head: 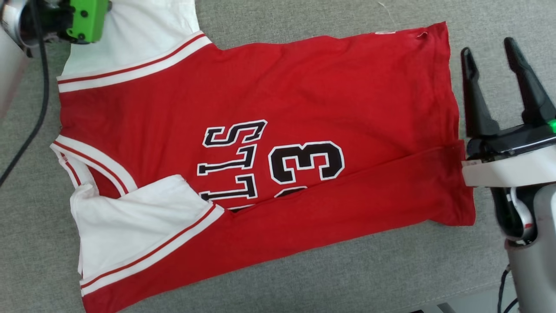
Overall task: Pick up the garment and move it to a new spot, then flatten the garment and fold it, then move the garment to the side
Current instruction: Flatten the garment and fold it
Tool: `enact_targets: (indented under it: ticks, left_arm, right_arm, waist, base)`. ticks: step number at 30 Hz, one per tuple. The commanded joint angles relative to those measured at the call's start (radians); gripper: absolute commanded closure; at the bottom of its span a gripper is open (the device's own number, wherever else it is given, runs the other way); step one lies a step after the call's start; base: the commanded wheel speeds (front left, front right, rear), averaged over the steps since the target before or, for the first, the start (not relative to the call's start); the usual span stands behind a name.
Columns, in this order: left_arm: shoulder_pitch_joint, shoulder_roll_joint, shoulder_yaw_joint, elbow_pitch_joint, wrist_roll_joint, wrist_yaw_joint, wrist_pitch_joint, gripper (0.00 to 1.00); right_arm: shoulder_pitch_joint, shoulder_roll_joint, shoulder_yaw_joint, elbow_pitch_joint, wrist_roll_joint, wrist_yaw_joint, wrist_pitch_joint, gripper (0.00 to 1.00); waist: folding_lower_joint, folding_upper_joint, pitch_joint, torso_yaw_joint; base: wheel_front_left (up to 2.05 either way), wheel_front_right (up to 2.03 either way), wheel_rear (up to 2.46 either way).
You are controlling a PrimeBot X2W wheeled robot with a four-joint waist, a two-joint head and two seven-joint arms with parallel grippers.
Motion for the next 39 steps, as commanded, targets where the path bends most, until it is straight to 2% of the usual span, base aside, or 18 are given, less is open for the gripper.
enact_targets:
  ticks: [1, 6, 9, 13, 18, 23, 26, 29, 33, 34, 39]
  left_arm:
    - [0.060, -0.002, -0.023, 0.000, -0.013, -0.002, -0.015, 1.00]
    - [0.078, -0.009, -0.021, -0.056, -0.035, -0.003, -0.116, 1.00]
    - [0.092, -0.018, -0.025, -0.087, -0.044, -0.003, -0.174, 1.00]
    - [0.107, -0.029, -0.040, -0.125, -0.043, -0.003, -0.241, 1.00]
    - [0.116, -0.040, -0.078, -0.187, -0.033, -0.003, -0.292, 1.00]
    - [0.111, -0.054, -0.107, -0.238, -0.026, -0.003, -0.336, 1.00]
    - [0.101, -0.063, -0.118, -0.262, -0.023, -0.003, -0.359, 1.00]
    - [0.087, -0.066, -0.128, -0.278, -0.019, -0.003, -0.373, 1.00]
    - [0.065, -0.067, -0.138, -0.291, -0.019, -0.003, -0.392, 1.00]
    - [0.054, -0.067, -0.144, -0.292, -0.025, -0.003, -0.408, 1.00]
    - [0.050, -0.061, -0.157, -0.281, -0.036, -0.003, -0.430, 1.00]
  right_arm:
    - [-0.032, -0.020, -0.013, -0.001, 0.002, -0.001, -0.012, 0.00]
    - [-0.088, -0.102, -0.064, -0.008, 0.006, -0.001, 0.013, 0.00]
    - [-0.133, -0.176, -0.066, -0.003, 0.028, -0.001, 0.095, 0.00]
    - [-0.192, -0.270, -0.023, 0.039, 0.089, -0.001, 0.291, 0.00]
    - [-0.259, -0.391, 0.073, 0.127, 0.209, -0.001, 0.611, 0.00]
    - [-0.311, -0.464, 0.136, 0.209, 0.324, -0.001, 0.854, 0.00]
    - [-0.339, -0.475, 0.165, 0.269, 0.360, -0.001, 0.949, 0.00]
    - [-0.370, -0.456, 0.180, 0.330, 0.380, -0.001, 1.000, 0.00]
    - [-0.412, -0.416, 0.194, 0.414, 0.366, -0.001, 0.995, 0.00]
    - [-0.426, -0.384, 0.214, 0.484, 0.349, -0.001, 0.973, 0.00]
    - [-0.389, -0.373, 0.285, 0.553, 0.377, -0.001, 1.000, 0.00]
  waist:
    - [-0.0001, 0.0000, -0.032, 0.021]
    - [-0.0001, 0.0000, -0.096, 0.068]
    - [-0.0001, 0.0000, -0.131, 0.103]
    - [-0.0001, 0.0000, -0.168, 0.145]
    - [-0.0001, 0.0000, -0.186, 0.195]
    - [-0.0001, 0.0000, -0.178, 0.234]
    - [-0.0001, 0.0000, -0.162, 0.252]
    - [-0.0001, 0.0000, -0.141, 0.265]
    - [-0.0001, 0.0000, -0.112, 0.278]
    - [-0.0001, 0.0000, -0.097, 0.285]
    - [-0.0001, 0.0000, -0.090, 0.284]
  base:
    - [0.00, 0.00, 0.00]
    - [0.00, 0.00, 0.00]
    - [0.00, 0.00, 0.00]
    - [0.00, 0.00, 0.00]
    - [0.00, 0.00, 0.00]
    - [0.00, 0.00, 0.00]
    - [0.00, 0.00, 0.00]
    - [0.00, 0.00, 0.00]
    - [0.00, 0.00, 0.00]
    - [0.00, 0.00, 0.00]
    - [0.00, 0.00, 0.00]
